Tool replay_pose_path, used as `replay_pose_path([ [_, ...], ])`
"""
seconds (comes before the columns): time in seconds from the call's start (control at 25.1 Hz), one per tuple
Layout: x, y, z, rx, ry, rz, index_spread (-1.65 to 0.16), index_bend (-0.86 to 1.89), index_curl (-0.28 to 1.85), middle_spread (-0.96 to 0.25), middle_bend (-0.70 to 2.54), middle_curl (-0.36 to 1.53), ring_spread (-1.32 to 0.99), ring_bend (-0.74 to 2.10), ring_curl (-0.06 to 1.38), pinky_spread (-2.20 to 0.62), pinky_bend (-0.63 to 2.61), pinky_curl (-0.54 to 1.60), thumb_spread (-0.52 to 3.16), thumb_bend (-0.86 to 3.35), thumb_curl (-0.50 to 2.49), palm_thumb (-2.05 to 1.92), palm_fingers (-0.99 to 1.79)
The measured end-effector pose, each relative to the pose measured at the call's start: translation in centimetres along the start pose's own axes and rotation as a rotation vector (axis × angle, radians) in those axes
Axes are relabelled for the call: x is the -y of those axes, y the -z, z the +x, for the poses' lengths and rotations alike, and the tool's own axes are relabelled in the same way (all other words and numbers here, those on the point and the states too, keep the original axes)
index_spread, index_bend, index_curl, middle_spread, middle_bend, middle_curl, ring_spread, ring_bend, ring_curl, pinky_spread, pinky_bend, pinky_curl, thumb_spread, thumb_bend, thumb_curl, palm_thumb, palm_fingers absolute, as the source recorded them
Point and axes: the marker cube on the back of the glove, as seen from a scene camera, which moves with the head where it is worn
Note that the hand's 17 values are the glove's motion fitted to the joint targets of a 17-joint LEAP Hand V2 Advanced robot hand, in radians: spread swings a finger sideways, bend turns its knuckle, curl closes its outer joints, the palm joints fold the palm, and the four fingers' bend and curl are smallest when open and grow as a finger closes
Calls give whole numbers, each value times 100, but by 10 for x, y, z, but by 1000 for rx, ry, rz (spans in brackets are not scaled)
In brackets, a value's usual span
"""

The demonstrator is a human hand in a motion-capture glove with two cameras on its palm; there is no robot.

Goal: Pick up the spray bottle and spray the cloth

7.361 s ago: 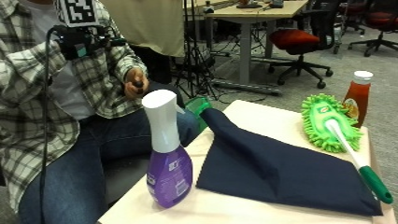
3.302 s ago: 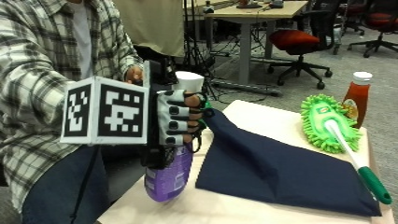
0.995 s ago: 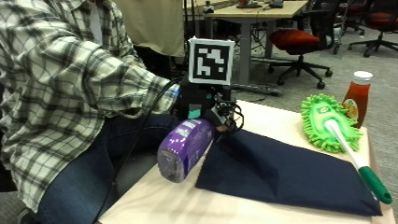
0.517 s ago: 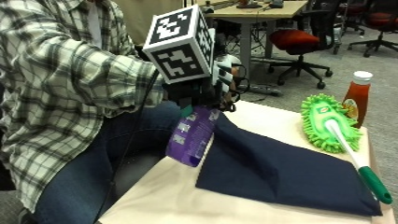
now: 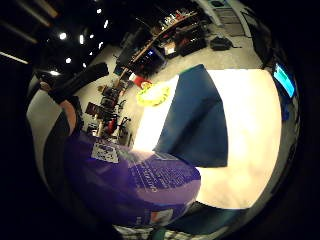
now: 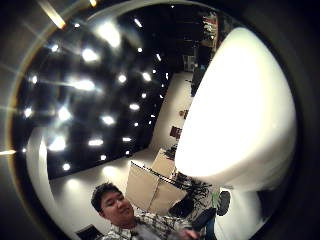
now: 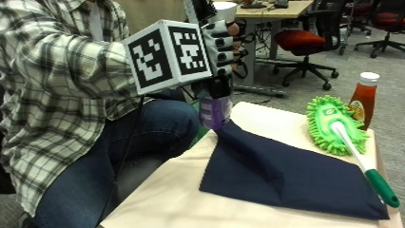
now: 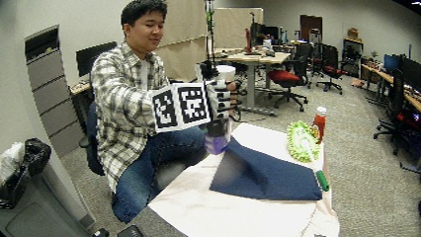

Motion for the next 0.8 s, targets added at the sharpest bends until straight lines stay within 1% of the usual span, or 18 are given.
replay_pose_path([
  [0.16, 0, -19, -7, 31, 39, -25, -30, 18, 59, -15, 51, 52, -23, 55, 48, -15, 39, 40, 11, -3, 81, 108, 126],
  [0.28, 0, -46, -8, 80, 53, -49, -30, 18, 59, -15, 51, 52, -23, 54, 48, -15, 39, 40, 11, -3, 81, 108, 125],
  [0.4, 4, -88, -5, 134, 70, -91, -30, 18, 59, -15, 51, 52, -22, 55, 48, -15, 39, 39, 11, -3, 81, 108, 125],
  [0.56, 30, -155, 15, 192, 86, -91, -30, 18, 59, -15, 51, 52, -22, 54, 48, -14, 39, 40, 12, -3, 81, 108, 124],
  [0.8, 3, -227, 44, 260, 57, -255, -30, 17, 59, -15, 50, 53, -22, 54, 48, -13, 38, 40, 13, -3, 81, 109, 122],
])
